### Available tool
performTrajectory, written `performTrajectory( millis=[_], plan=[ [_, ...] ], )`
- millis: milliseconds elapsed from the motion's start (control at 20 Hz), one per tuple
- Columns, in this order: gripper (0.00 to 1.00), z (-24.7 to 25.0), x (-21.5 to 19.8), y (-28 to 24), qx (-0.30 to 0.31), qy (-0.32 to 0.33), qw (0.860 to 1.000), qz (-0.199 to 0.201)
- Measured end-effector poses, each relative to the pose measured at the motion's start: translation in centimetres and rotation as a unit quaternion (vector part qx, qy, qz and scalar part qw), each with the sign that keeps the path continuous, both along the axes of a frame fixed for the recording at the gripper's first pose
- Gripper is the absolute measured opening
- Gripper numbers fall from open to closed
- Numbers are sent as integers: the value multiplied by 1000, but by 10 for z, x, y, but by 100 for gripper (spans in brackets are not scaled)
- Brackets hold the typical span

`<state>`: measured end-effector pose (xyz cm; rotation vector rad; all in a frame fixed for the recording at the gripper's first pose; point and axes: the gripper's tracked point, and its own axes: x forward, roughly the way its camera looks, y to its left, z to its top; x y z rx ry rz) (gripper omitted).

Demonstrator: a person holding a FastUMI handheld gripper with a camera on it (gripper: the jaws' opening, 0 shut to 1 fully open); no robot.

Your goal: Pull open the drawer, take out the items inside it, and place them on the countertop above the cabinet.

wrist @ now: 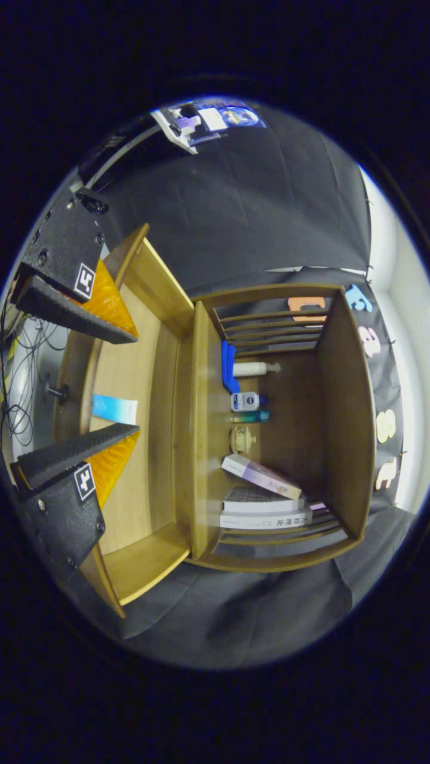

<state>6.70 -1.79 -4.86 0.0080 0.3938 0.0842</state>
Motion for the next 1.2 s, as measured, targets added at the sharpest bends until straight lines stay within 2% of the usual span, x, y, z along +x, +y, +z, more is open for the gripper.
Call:
performTrajectory(
  millis=[150, 300, 450, 550, 650, 850, 1050, 1200],
  plan=[
    [86, -2, 22, 4, 10, 61, 998, 26],
    [86, -11, 43, -12, -12, 124, 992, 25],
    [86, -23, 60, -12, 3, 186, 982, 31],
    [85, -37, 64, -8, 39, 249, 967, 30],
    [85, -47, 70, -9, 48, 292, 955, 25],
    [85, -73, 74, -11, 26, 358, 933, 17],
    [85, -93, 81, -21, -17, 397, 918, -3],
    [85, -109, 81, -21, -22, 438, 899, -19]
  ],
)
